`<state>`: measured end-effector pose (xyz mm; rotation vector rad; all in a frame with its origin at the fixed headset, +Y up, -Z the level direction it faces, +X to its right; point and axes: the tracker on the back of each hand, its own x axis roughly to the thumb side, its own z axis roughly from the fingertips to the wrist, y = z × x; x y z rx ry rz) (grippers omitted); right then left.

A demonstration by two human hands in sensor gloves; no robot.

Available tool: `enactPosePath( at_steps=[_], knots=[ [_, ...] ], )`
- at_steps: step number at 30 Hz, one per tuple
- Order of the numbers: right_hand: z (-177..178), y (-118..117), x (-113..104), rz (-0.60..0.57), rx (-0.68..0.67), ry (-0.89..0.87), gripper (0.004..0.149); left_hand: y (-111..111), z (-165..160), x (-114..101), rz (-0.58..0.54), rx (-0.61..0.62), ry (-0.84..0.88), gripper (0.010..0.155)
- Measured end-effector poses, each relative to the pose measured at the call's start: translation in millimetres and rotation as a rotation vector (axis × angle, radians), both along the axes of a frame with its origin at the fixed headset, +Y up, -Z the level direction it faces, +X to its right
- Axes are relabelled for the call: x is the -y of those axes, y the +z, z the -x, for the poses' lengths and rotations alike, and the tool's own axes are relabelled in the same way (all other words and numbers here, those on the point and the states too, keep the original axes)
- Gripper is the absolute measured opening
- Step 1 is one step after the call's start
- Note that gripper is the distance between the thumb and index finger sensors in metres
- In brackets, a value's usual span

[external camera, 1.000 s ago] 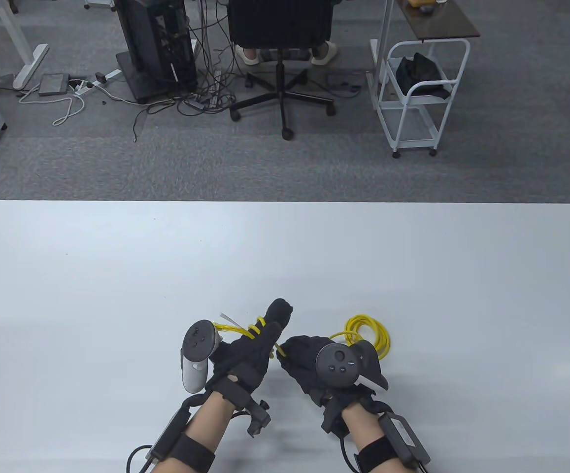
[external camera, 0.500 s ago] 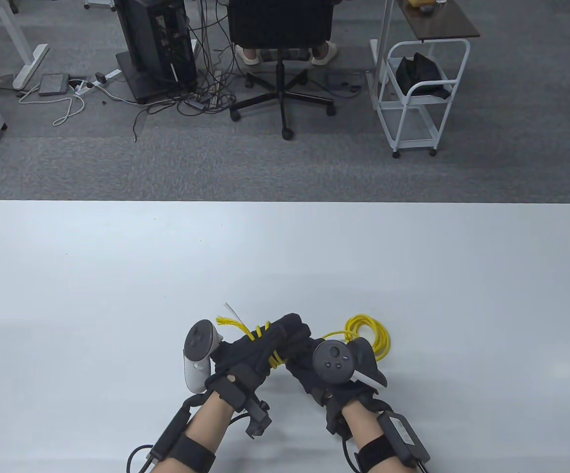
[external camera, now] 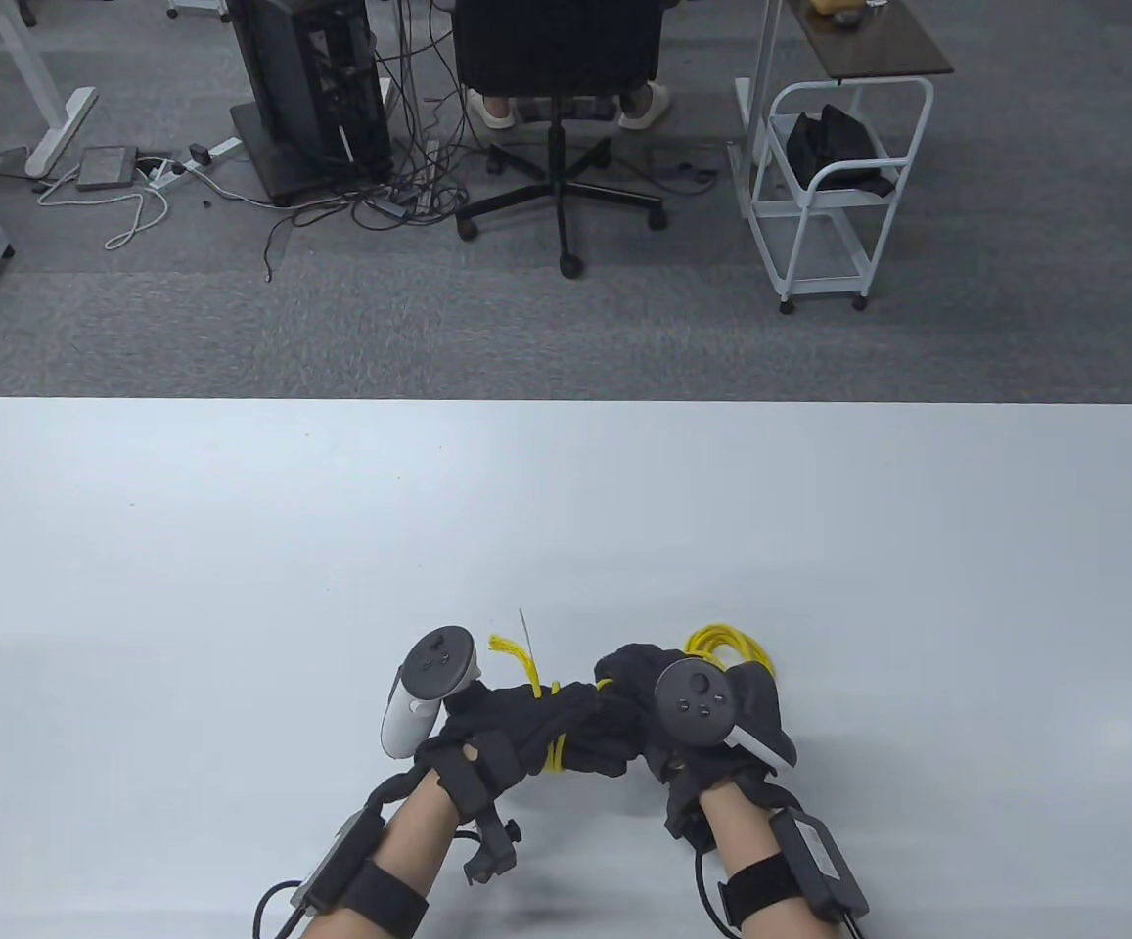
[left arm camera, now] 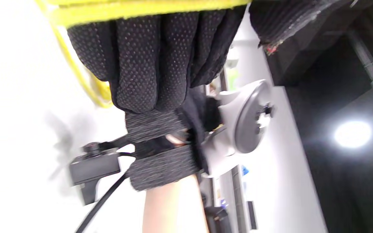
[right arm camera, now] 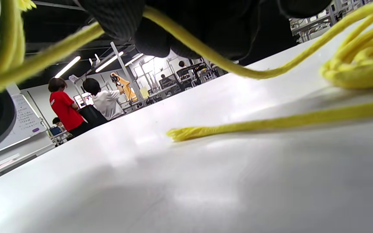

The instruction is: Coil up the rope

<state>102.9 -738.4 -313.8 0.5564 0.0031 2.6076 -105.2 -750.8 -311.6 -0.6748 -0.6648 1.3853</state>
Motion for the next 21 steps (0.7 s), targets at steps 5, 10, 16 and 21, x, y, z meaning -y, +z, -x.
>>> enactPosePath(
  at_steps=[5, 10, 16, 21],
  knots=[
    [-1.5, 0.7, -5.3, -0.024, 0.002, -0.051, 0.041, -1.8, 0.6, 3.4, -0.02, 0.042, -0.147, 0.059],
    [2.2, 2.2, -7.2, -0.012, -0.023, -0.118, 0.041, -2.4, 1.8, 7.0, -0.012, 0.05, -0.245, 0.061],
    [10.9, 6.2, -10.0, 0.001, -0.057, -0.205, 0.041, -4.3, 6.7, 11.1, 0.006, 0.035, -0.264, 0.068],
    [18.5, 10.8, -11.9, -0.025, -0.078, -0.207, 0.042, -6.3, 17.5, 13.3, 0.013, -0.092, -0.228, 0.075]
  ],
)
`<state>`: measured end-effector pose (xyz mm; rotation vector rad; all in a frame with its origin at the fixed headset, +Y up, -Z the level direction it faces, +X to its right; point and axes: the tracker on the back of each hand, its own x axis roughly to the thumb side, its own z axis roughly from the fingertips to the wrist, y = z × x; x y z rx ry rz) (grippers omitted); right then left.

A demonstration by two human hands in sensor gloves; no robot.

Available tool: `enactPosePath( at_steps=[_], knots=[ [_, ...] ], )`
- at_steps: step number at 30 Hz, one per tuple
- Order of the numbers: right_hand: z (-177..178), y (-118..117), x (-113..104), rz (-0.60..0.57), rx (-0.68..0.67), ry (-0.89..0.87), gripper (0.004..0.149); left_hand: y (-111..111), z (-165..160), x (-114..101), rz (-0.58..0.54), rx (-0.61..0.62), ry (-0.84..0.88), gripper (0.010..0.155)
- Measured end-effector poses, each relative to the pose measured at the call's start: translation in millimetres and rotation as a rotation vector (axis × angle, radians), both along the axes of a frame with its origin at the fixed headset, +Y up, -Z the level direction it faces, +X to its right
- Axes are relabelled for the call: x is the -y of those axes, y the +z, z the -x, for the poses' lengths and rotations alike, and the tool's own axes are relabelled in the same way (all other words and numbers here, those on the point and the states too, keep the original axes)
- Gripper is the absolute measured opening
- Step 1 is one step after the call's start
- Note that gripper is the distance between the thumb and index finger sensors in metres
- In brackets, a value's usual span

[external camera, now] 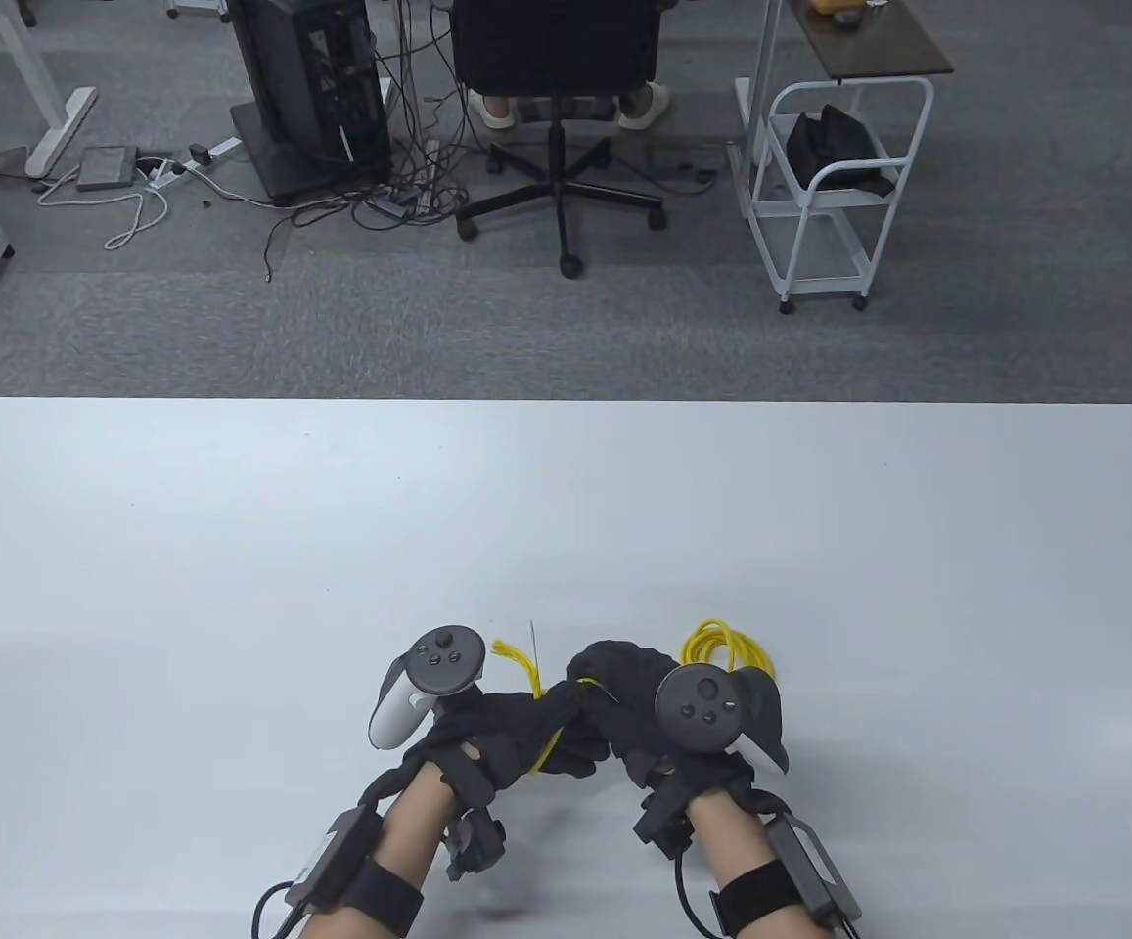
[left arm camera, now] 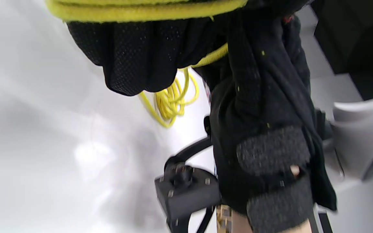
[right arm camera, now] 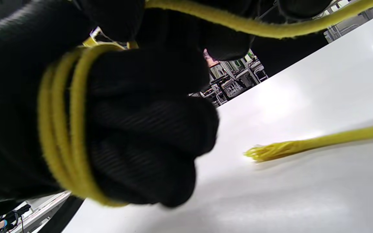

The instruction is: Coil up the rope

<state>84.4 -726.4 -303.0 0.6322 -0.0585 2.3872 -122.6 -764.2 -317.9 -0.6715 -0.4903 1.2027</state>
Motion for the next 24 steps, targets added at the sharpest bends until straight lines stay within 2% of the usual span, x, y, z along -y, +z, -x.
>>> enactPosePath(
  at_steps=[14, 20, 24],
  knots=[
    [9.0, 9.1, -2.6, -0.111, -0.001, 0.06, 0.044, 2.6, 6.4, -12.0, -0.172, -0.222, -0.082, 0.069],
    [16.3, 10.9, 1.3, -0.1, -0.049, 0.098, 0.043, 3.2, 15.7, -16.9, -0.222, -0.374, 0.0, 0.063],
    [21.7, 11.8, 4.3, -0.086, -0.079, 0.135, 0.042, 3.6, 19.1, -19.8, -0.238, -0.41, 0.065, 0.06]
  ],
)
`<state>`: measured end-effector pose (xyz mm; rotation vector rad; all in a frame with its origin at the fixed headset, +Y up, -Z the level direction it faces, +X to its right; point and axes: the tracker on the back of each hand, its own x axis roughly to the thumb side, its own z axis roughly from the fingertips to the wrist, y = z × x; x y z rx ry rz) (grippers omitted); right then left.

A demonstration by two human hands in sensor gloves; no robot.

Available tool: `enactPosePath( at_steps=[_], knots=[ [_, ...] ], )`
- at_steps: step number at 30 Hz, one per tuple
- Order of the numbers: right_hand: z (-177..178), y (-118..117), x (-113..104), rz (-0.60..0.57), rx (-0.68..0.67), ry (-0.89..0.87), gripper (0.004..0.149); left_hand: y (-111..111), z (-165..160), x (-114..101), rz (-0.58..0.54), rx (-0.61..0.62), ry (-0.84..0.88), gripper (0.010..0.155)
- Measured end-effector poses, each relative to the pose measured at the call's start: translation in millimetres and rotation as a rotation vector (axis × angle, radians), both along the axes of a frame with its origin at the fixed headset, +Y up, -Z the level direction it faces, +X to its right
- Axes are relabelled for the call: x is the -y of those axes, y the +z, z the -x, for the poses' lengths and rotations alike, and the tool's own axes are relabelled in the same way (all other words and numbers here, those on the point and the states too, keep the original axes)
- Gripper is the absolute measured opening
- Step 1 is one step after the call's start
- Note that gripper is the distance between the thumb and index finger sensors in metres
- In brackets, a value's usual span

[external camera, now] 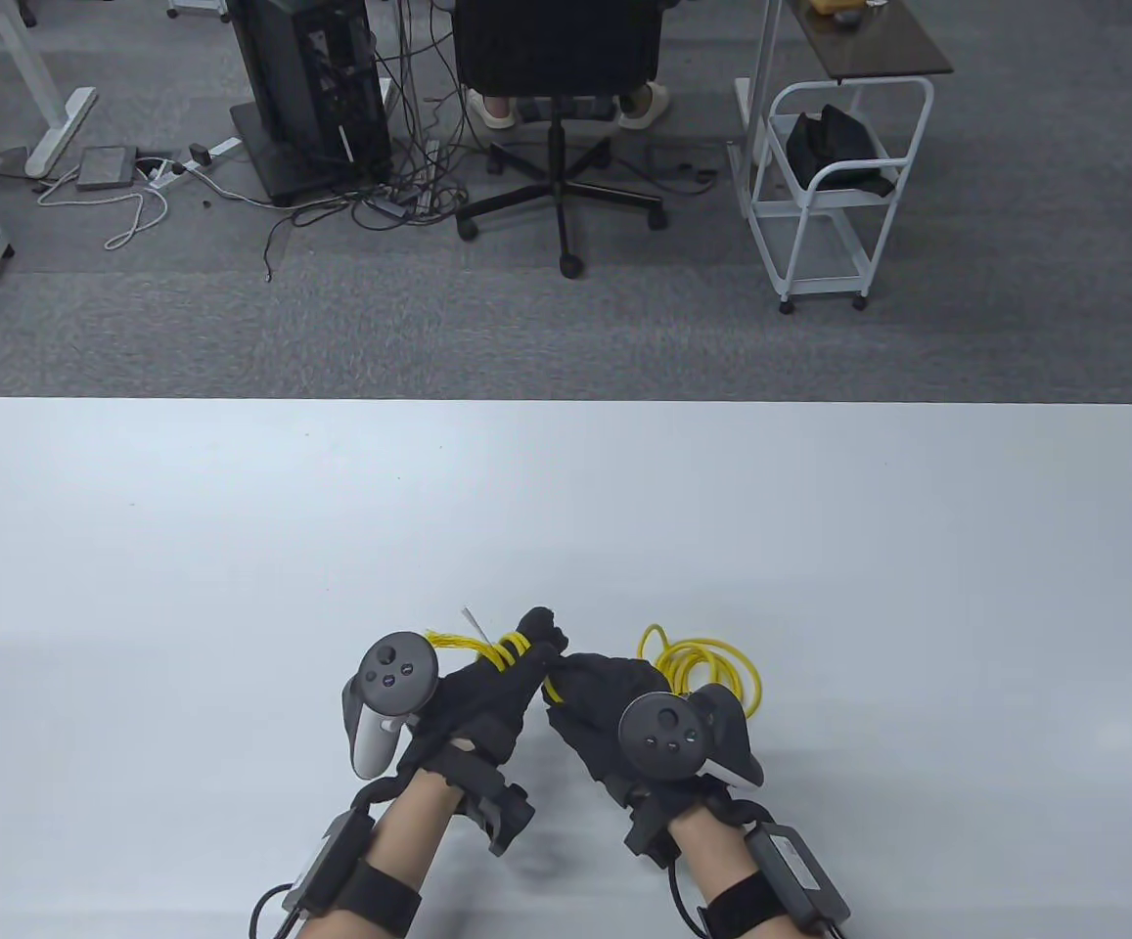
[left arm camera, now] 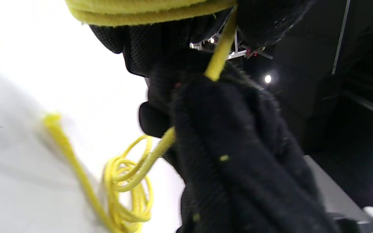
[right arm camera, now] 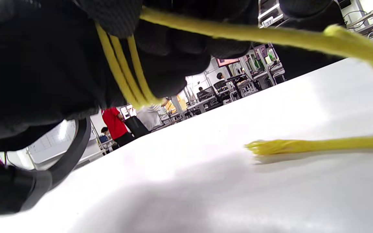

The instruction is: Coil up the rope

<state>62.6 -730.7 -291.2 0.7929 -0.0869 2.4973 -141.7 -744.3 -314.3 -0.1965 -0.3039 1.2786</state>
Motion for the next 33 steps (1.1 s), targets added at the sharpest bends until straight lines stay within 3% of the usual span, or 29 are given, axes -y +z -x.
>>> enactPosePath(
  at_steps=[11, 27, 33],
  knots=[
    [1.8, -0.1, 3.0, 0.005, -0.011, 0.011, 0.04, 0.1, -4.5, 1.8, -0.004, 0.051, 0.092, 0.055],
    [2.1, -0.5, 4.2, 0.038, -0.015, 0.005, 0.041, 0.8, -8.1, -0.3, -0.048, 0.066, 0.013, 0.052],
    [1.9, -3.6, 9.5, 0.088, -0.022, 0.042, 0.041, 2.4, -8.1, -3.9, -0.071, 0.078, 0.142, 0.05]
  ],
)
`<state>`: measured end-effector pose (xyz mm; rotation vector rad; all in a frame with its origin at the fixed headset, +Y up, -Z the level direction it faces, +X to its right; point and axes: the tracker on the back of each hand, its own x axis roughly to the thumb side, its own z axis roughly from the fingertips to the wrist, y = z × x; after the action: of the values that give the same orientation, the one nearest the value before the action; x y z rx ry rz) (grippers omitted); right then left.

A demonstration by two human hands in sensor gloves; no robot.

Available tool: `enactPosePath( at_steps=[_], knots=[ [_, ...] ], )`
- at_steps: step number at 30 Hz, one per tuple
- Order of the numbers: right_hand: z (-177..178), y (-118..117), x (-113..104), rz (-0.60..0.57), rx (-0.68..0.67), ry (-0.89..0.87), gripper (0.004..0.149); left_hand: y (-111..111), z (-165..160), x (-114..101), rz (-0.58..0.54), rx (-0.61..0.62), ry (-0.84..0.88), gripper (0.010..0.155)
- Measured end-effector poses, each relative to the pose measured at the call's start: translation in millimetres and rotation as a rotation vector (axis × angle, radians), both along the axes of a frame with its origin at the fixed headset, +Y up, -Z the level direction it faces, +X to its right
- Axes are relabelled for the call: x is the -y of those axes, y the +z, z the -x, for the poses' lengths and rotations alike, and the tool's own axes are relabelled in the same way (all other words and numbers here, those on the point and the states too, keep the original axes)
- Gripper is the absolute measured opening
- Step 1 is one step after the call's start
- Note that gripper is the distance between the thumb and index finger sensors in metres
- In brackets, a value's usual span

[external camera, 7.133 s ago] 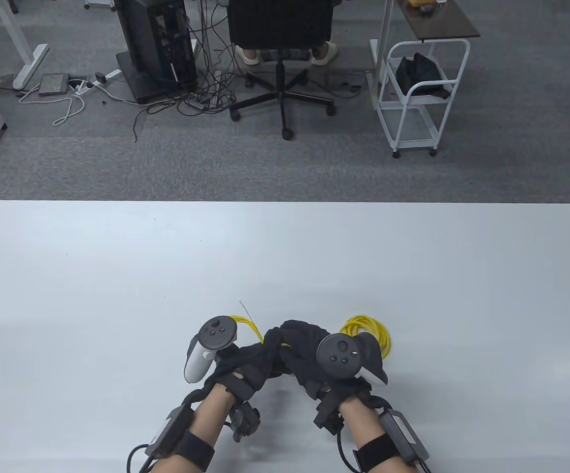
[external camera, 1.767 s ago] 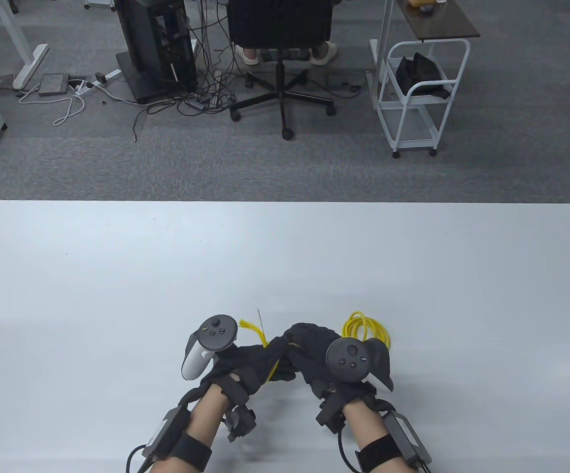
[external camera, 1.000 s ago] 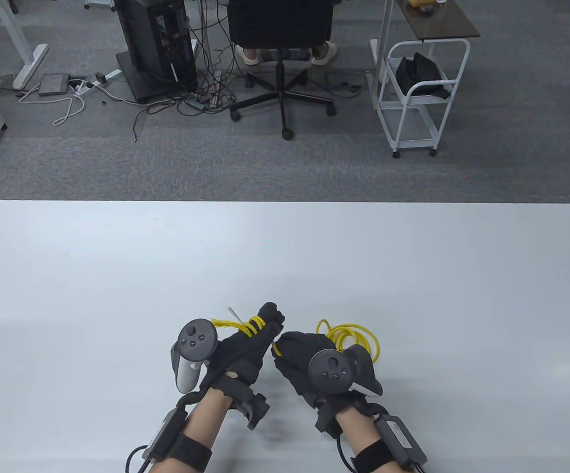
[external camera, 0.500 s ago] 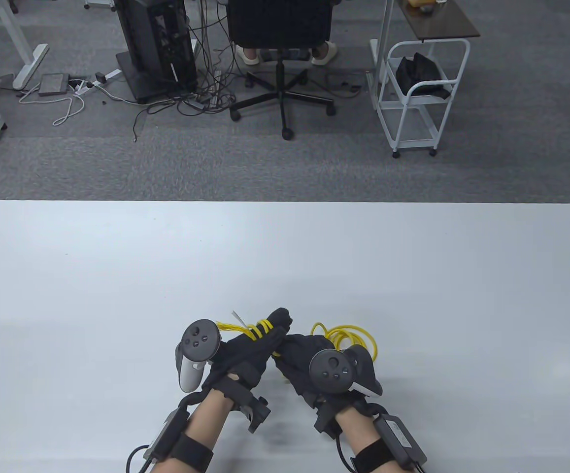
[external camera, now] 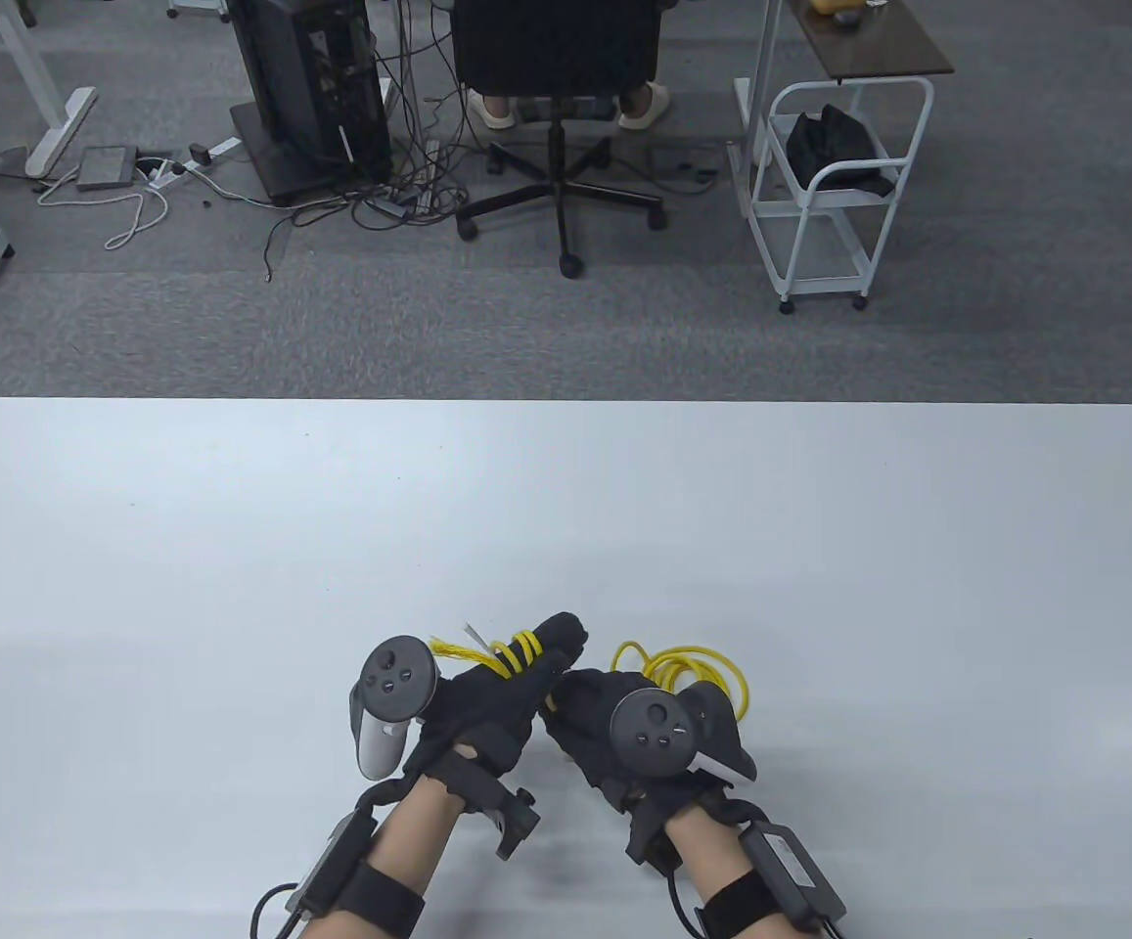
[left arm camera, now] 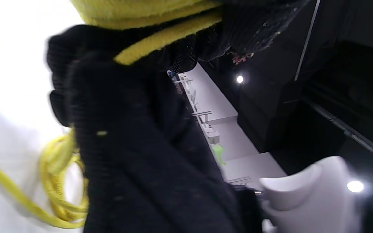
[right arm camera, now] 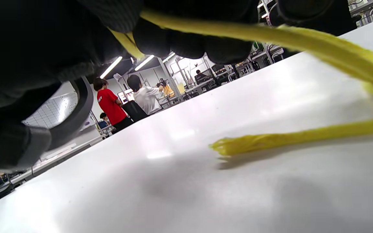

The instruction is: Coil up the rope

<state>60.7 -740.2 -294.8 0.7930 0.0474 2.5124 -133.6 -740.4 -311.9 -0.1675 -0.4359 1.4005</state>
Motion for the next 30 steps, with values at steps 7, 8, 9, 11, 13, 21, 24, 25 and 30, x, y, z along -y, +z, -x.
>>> enactPosePath(
  at_steps=[7, 8, 9, 11, 13, 21, 24, 25, 30],
  knots=[
    [-8.4, -7.7, 7.2, 0.065, 0.021, 0.048, 0.042, 0.6, -6.2, 3.0, 0.09, 0.116, 0.248, 0.053],
    [-9.5, -8.6, 7.6, 0.069, 0.023, 0.052, 0.042, 0.4, -7.7, 3.0, 0.088, 0.137, 0.237, 0.053],
    [-10.3, -9.2, 8.0, 0.072, 0.025, 0.056, 0.042, 0.3, -8.7, 2.9, 0.084, 0.15, 0.222, 0.053],
    [-11.6, -10.4, 9.1, 0.081, 0.023, 0.069, 0.042, 0.0, -11.4, 2.2, 0.056, 0.19, 0.158, 0.053],
    [-13.6, -11.8, 9.9, 0.082, 0.028, 0.09, 0.042, 0.2, -14.2, 1.1, 0.041, 0.218, 0.111, 0.053],
    [-28.4, -16.3, 2.6, 0.031, 0.101, 0.074, 0.042, -0.6, -23.6, 5.4, 0.101, 0.36, 0.006, 0.054],
    [-33.3, -17.2, -0.9, 0.006, 0.127, 0.059, 0.041, -1.3, -24.4, 7.3, 0.131, 0.402, -0.046, 0.055],
    [-35.1, -17.3, -2.3, -0.004, 0.136, 0.055, 0.041, -1.7, -24.5, 8.6, 0.153, 0.423, -0.072, 0.056],
    [-37.9, -16.7, -6.7, -0.04, 0.156, 0.039, 0.041, -2.6, -24.9, 12.0, 0.187, 0.459, -0.164, 0.058]
  ],
)
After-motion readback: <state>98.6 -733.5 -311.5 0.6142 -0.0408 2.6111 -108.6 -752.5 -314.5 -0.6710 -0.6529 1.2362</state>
